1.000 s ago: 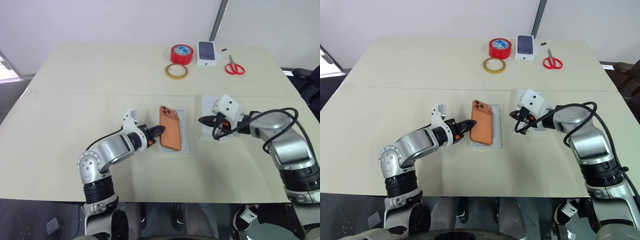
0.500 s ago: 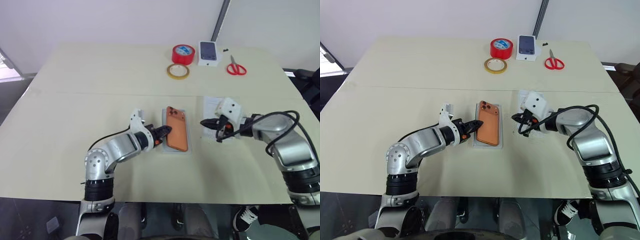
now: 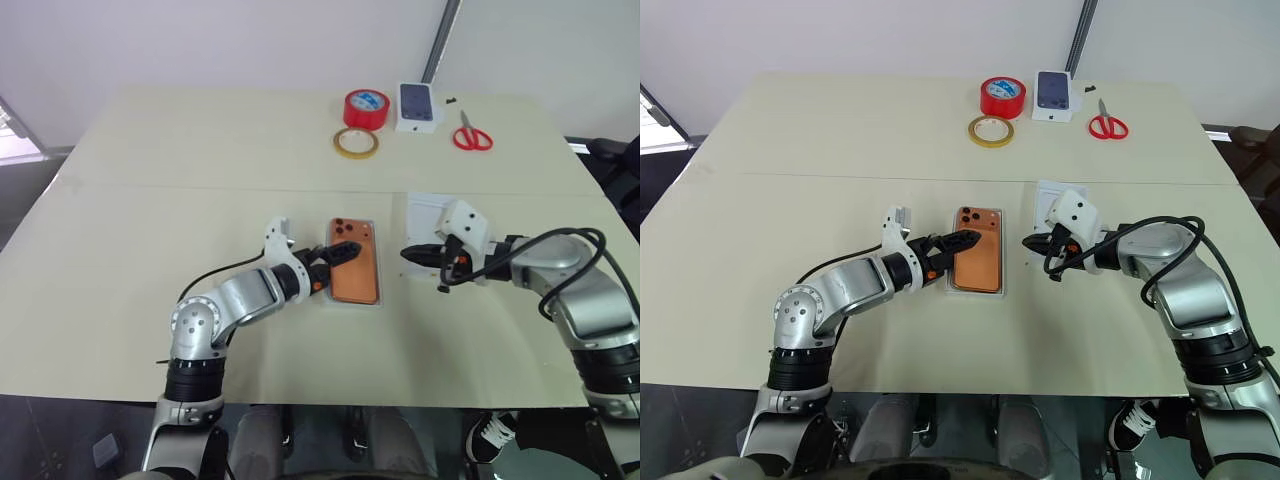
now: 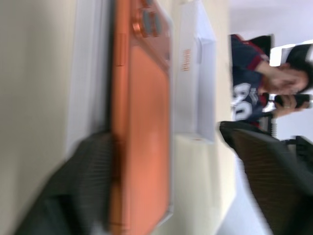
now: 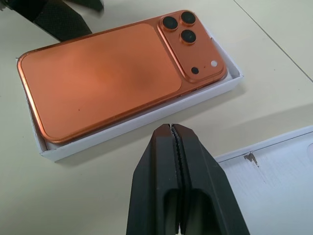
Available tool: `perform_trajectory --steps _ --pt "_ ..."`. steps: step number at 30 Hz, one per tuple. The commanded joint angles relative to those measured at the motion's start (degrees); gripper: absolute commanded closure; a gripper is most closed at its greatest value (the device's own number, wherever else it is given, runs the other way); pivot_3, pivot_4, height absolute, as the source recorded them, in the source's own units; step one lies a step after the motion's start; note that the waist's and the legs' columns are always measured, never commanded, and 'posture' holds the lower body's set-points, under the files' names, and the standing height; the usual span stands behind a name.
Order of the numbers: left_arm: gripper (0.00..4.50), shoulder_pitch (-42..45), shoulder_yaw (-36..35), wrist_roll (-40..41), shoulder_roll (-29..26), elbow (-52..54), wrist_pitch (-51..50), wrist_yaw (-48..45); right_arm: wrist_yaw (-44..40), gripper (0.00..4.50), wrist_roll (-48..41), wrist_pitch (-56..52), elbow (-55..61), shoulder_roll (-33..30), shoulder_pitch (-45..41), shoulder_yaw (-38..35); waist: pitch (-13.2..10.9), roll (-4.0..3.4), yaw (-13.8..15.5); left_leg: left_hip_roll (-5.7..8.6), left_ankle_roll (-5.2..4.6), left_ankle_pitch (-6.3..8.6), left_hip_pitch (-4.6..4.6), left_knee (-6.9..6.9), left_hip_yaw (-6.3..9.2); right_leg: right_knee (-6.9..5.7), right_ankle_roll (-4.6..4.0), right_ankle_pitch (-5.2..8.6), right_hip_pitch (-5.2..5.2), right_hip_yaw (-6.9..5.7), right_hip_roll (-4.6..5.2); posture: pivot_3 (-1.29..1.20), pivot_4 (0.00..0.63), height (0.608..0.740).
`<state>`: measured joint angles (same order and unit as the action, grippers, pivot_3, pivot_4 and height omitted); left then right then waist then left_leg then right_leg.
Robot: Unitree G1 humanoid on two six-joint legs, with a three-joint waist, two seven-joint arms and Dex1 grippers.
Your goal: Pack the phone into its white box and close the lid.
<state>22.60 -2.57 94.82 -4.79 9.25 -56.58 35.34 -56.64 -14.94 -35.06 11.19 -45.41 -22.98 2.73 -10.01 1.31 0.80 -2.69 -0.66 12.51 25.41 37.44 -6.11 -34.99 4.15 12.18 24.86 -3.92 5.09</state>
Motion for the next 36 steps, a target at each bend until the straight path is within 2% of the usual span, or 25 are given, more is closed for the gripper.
perform_trajectory --steps 1,6,10,14,17,19,23,24,30,36 --pt "0.09 0.29 0.19 1.13 -1.98 2.35 0.39 -0.69 0.31 4.50 -1.04 0.22 2.08 -1.10 -0.20 -2.07 0.00 0.00 -0.01 0.00 0.00 0.00 0.00 0.00 0.01 0.00 0.00 0.00 0.00 0.00 -0.01 0.00 0.150 0.740" --pt "0.09 1.42 0.13 2.51 -7.60 4.92 -0.96 -1.61 0.61 4.50 -0.69 0.39 1.63 -1.13 -0.68 -1.74 0.00 -0.01 -0.09 -0.03 0.00 0.00 -0.01 -0.02 0.02 -0.01 0.00 0.00 0.02 0.00 -0.04 0.00 0.150 0.740" --pt "0.09 2.93 0.34 2.74 -14.62 7.50 -2.88 -3.90 1.60 4.50 1.17 0.29 0.29 -1.53 -2.03 -0.53 0.00 -0.02 -0.02 -0.03 0.01 0.00 0.00 -0.02 0.01 -0.01 0.00 0.00 0.02 0.00 -0.01 0.00 0.150 0.740" --pt "0.09 4.22 -0.10 0.84 -19.49 9.03 -3.06 -6.89 1.32 4.50 2.06 -0.93 0.37 -2.20 -3.24 0.97 -0.01 -0.02 -0.05 -0.02 0.02 0.01 0.01 -0.03 0.00 0.02 0.00 0.00 0.03 0.00 0.03 0.00 0.150 0.740" --pt "0.93 5.84 1.90 -10.41 -26.68 11.07 -4.57 -12.46 2.27 4.50 4.14 -3.77 1.72 -1.73 -6.09 4.45 -0.02 -0.03 -0.21 -0.03 0.02 0.01 0.02 -0.05 -0.01 0.01 0.00 0.00 0.07 0.00 0.02 0.00 0.150 0.740" --pt "1.93 6.13 4.67 -16.88 -30.09 11.41 -5.44 -16.71 3.28 4.50 6.10 -5.26 2.09 -1.28 -7.57 6.97 -0.01 -0.08 -0.23 -0.03 0.04 0.01 0.01 -0.10 -0.05 0.00 -0.03 -0.01 0.12 0.01 -0.04 0.00 0.150 0.740" --pt "4.09 7.17 10.29 -27.89 -32.52 10.15 -5.18 -25.80 4.60 4.50 10.00 -5.82 2.49 -0.37 -9.15 12.23 -0.02 -0.08 0.07 -0.03 0.11 0.04 0.09 -0.17 -0.07 0.02 -0.02 0.00 0.23 0.01 0.00 0.00 0.150 0.740" --pt "4.39 7.57 11.70 -30.47 -32.60 9.69 -4.90 -27.86 5.42 4.50 11.56 -5.65 2.24 -0.12 -9.52 13.75 -0.02 -0.08 0.07 -0.02 0.13 0.05 0.16 -0.17 -0.07 0.02 -0.02 0.00 0.28 0.01 0.03 0.00 0.150 0.740" --pt "4.39 11.42 19.37 -44.10 -29.78 4.92 -3.57 -38.55 7.40 4.50 16.83 -5.91 -0.37 2.39 -12.20 19.06 -0.03 -0.08 -0.06 -0.01 0.10 0.03 0.34 -0.12 -0.12 0.03 -0.02 -0.01 0.44 0.01 0.07 0.00 0.150 0.740" --pt "4.39 14.31 23.10 -52.56 -24.31 0.61 -3.59 -45.89 6.92 4.50 19.79 -4.85 -1.35 4.56 -13.36 22.63 -0.03 -0.08 -0.11 -0.03 0.03 -0.01 0.35 -0.13 -0.12 0.01 -0.01 -0.01 0.45 0.02 0.00 0.00 0.150 0.740"
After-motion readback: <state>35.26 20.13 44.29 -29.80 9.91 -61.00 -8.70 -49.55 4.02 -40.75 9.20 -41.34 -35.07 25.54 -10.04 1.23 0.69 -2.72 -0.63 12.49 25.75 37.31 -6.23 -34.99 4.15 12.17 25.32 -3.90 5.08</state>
